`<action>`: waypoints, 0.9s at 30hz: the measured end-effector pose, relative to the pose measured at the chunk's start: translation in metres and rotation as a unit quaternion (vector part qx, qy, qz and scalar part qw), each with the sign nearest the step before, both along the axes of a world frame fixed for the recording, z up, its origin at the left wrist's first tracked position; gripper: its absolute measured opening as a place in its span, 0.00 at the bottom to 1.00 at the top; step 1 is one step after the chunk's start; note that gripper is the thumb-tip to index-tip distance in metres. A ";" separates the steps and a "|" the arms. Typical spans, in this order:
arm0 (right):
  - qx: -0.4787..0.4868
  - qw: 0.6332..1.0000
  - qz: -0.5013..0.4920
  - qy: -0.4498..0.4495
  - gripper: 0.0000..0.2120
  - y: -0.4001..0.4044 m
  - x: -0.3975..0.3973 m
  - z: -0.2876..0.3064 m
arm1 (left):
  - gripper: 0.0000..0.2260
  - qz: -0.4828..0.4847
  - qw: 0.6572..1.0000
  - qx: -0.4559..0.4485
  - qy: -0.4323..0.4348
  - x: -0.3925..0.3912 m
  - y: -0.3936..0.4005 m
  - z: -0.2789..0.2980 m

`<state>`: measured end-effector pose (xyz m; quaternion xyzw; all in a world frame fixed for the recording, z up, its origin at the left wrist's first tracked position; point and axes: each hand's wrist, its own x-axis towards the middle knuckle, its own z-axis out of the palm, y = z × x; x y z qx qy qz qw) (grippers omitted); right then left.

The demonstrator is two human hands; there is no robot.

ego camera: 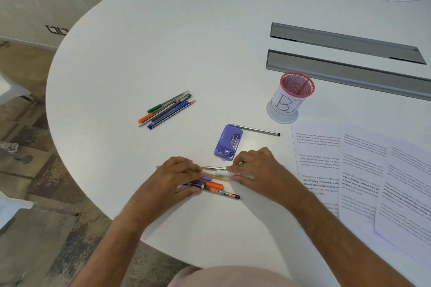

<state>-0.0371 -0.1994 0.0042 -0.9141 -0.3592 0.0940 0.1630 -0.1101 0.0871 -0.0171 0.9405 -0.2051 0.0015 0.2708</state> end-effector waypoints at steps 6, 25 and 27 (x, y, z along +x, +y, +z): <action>-0.059 0.996 0.061 -0.042 0.18 0.040 -0.005 0.010 | 0.18 0.029 0.999 0.003 -0.016 -0.002 0.022 -0.002; 0.034 0.995 -0.024 0.096 0.17 0.113 0.010 0.026 | 0.24 0.050 0.998 0.029 0.009 0.014 0.049 -0.003; 0.111 0.990 -0.055 0.073 0.15 0.101 0.013 0.028 | 0.23 0.056 0.998 0.024 0.002 0.018 0.057 -0.004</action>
